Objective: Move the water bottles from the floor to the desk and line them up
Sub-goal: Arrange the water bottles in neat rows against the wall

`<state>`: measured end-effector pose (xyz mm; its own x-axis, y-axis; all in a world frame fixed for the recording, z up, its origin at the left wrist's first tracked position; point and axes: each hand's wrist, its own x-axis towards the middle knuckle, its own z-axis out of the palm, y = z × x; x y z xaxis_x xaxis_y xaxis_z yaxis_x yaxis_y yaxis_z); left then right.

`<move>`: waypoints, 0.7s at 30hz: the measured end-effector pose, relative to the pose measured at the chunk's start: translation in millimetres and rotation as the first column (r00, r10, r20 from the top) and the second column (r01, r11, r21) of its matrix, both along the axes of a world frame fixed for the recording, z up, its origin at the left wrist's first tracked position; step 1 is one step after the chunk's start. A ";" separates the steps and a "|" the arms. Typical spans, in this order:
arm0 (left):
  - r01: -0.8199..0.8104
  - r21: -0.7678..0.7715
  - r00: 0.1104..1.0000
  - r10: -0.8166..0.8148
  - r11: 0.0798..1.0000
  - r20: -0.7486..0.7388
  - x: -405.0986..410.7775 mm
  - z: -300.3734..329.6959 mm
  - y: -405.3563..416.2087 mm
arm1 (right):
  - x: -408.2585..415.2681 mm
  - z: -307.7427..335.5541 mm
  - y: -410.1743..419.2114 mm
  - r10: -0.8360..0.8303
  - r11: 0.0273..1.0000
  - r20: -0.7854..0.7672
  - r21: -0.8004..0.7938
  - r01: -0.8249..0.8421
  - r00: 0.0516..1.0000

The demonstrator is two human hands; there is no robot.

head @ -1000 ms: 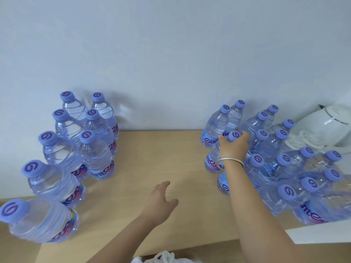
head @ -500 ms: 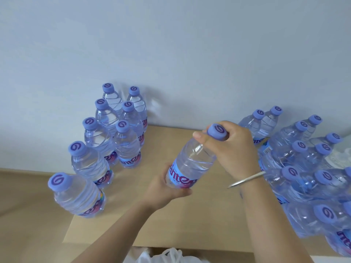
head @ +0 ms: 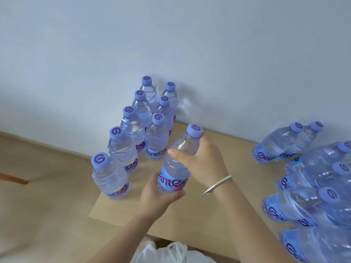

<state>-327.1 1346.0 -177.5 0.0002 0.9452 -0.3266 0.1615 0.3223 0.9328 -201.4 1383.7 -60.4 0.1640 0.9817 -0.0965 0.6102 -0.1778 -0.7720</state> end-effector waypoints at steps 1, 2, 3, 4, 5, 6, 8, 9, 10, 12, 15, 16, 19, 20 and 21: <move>-0.020 -0.003 1.000 0.020 1.000 -0.022 -3.8 -0.2 -0.4 | -5.2 -0.6 2.0 0.027 1.000 -0.005 -0.003 -0.027 1.000; -0.038 0.000 0.999 0.037 0.999 -0.038 -7.7 -0.5 -0.1 | -10.8 -1.4 4.1 0.055 0.998 -0.013 -0.004 -0.055 0.998; -0.054 0.007 0.997 0.054 0.999 -0.060 -11.7 -1.3 0.8 | -16.5 -3.1 6.3 0.081 0.997 -0.021 0.001 -0.081 0.996; -0.066 0.020 0.994 0.067 0.998 -0.082 -15.5 -2.2 2.1 | -22.4 -5.7 8.7 0.100 0.995 -0.023 0.009 -0.100 0.995; -0.072 0.037 0.991 0.076 0.997 -0.108 -19.1 -3.8 3.2 | -28.2 -9.1 11.5 0.112 0.994 -0.014 0.017 -0.111 0.994; -0.076 0.052 0.988 0.082 0.996 -0.131 -21.9 -6.3 3.7 | -33.5 -13.1 14.3 0.116 0.993 -0.002 0.029 -0.116 0.993; -0.054 0.065 0.983 0.064 0.996 -0.172 -27.3 -9.0 0.4 | -43.4 -21.9 18.9 0.120 0.992 0.001 0.046 -0.120 0.993; -0.039 0.069 0.980 0.052 0.997 -0.191 -29.3 -9.8 -2.6 | -47.4 -25.7 20.4 0.123 0.991 -0.010 0.051 -0.123 0.992; -0.040 0.057 0.975 0.052 0.998 -0.216 -31.4 -12.4 -5.4 | -50.5 -29.9 21.9 0.127 0.991 -0.025 0.053 -0.126 0.992; -0.037 0.024 0.966 0.042 0.999 -0.256 -34.8 -17.7 -10.2 | -54.5 -38.2 24.7 0.134 0.990 -0.051 0.057 -0.131 0.990; -0.022 -0.010 0.967 0.019 1.000 -0.253 -39.8 -25.7 -11.6 | -60.9 -51.1 27.5 0.144 0.987 -0.053 0.080 -0.140 0.988; -0.014 -0.015 0.967 0.010 1.000 -0.256 -41.5 -26.8 -10.9 | -63.5 -54.4 27.6 0.147 0.985 -0.050 0.097 -0.142 0.988; 0.002 -0.002 0.966 -0.003 1.000 -0.260 -44.5 -28.0 -7.6 | -70.5 -59.0 27.7 0.155 0.975 -0.038 0.167 -0.146 0.987; 0.008 -0.005 0.968 -0.009 1.000 -0.251 -44.7 -27.0 -6.5 | -72.2 -59.1 28.8 0.160 0.971 -0.025 0.183 -0.153 0.987; 0.008 -0.011 0.971 -0.010 1.000 -0.238 -44.6 -26.0 -5.2 | -73.6 -59.3 30.0 0.165 0.968 -0.008 0.191 -0.161 0.986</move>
